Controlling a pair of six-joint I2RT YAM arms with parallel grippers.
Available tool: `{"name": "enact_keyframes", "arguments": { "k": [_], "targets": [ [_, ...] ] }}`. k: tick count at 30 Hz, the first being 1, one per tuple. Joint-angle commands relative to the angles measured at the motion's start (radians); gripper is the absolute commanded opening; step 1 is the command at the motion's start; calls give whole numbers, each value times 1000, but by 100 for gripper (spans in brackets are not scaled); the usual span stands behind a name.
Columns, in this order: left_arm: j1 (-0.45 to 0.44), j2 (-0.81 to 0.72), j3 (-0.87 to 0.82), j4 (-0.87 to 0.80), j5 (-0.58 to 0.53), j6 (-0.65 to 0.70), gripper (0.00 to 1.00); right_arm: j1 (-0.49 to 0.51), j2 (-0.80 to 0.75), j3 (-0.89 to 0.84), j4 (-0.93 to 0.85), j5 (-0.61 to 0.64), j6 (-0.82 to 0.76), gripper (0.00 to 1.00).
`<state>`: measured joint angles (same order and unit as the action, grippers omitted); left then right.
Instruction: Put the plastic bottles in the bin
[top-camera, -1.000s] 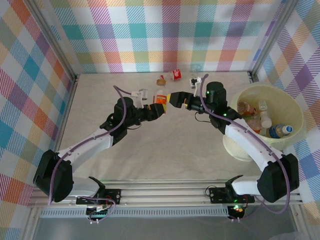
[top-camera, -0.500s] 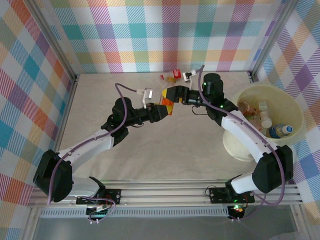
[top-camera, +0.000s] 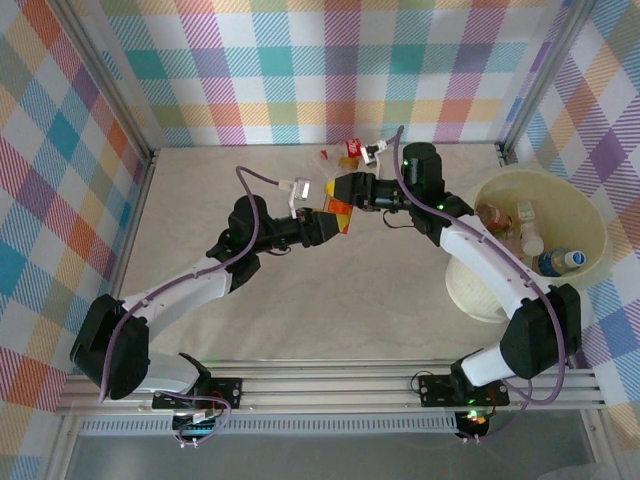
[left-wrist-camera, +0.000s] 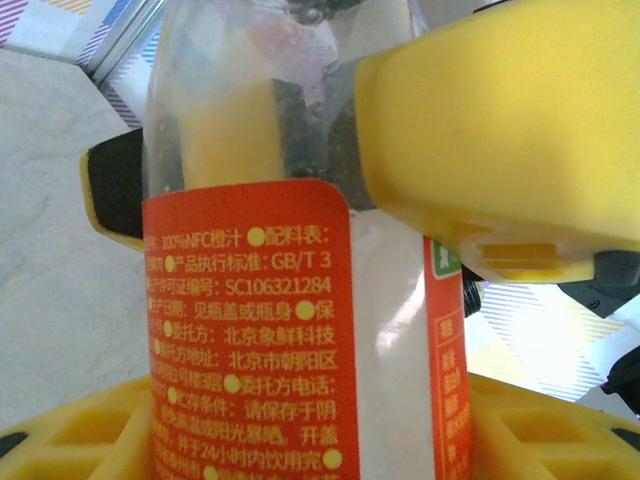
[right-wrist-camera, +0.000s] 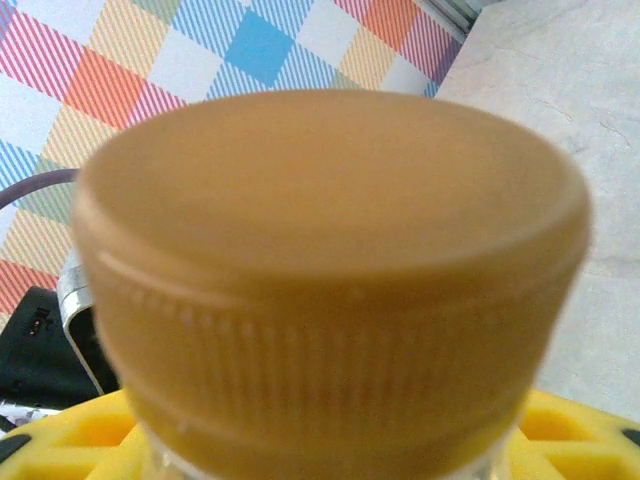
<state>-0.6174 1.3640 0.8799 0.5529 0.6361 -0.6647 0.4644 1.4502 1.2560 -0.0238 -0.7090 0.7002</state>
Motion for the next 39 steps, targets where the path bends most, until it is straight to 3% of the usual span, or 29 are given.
{"name": "enact_keyframes", "arguments": {
  "k": [1, 7, 10, 13, 15, 24, 31, 39],
  "targets": [
    [-13, 2, 28, 32, 10, 23, 49, 6, -23, 15, -17, 22, -25, 51],
    [-14, 3, 34, 8, -7, 25, 56, 3, -58, 8, -46, 94, -62, 49],
    [-13, 0, 37, -26, -31, 26, 73, -4, -89, 20, -117, 179, -126, 49],
    [-15, -6, 30, -29, -32, 34, 94, -13, -144, 50, -236, 360, -238, 48],
    [-15, -13, 24, -33, -31, 44, 100, -16, -190, 58, -279, 475, -299, 47],
    [-15, -18, 25, -90, -114, 61, 100, -24, -386, 71, -343, 878, -574, 46],
    [-16, -8, 31, -93, -139, 51, 100, -27, -479, 56, -281, 1213, -852, 45],
    [-15, 20, 49, -94, -150, 37, 100, -158, -464, 34, -224, 1443, -1054, 45]
  ]
}}
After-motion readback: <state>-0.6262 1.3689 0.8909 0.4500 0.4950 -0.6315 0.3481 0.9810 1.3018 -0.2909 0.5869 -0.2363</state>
